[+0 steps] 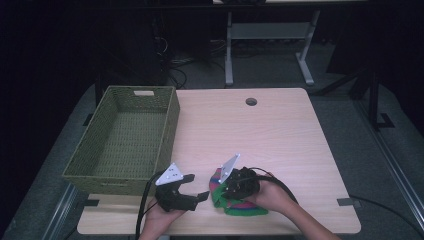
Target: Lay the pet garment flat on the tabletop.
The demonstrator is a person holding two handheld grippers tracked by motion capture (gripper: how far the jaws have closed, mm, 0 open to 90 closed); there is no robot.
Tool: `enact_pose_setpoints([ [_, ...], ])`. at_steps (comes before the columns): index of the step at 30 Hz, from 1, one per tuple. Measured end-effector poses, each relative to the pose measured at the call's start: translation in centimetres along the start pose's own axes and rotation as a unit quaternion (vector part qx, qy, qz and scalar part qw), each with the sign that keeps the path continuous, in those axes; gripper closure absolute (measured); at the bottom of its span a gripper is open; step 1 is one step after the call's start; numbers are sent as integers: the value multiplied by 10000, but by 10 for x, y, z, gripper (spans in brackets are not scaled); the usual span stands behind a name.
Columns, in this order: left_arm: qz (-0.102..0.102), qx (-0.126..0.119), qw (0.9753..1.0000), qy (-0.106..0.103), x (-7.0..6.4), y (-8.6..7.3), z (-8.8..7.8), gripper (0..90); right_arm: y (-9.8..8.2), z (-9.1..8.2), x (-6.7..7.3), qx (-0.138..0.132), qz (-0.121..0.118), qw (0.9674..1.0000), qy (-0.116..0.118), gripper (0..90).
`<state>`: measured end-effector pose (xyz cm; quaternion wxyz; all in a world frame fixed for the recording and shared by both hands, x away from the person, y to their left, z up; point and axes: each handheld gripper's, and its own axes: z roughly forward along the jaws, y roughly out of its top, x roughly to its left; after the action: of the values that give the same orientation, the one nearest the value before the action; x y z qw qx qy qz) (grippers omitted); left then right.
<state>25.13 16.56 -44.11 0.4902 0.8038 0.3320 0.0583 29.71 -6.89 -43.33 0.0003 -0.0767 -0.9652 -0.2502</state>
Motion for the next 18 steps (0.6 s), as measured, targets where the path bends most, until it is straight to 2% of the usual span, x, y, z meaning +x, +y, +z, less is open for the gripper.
enact_pose_setpoints([
  [5,-32,18,10000,-8,0,0,2,170,-2,-12,-2,-204,39,9998,-8,810],
  [12,25,33,10000,-35,-2,0,3,171,-9,-40,-8,-669,299,9973,-10,818],
  [18,46,17,9999,-99,-2,2,4,176,-16,-55,-14,-843,402,9956,-64,819],
])
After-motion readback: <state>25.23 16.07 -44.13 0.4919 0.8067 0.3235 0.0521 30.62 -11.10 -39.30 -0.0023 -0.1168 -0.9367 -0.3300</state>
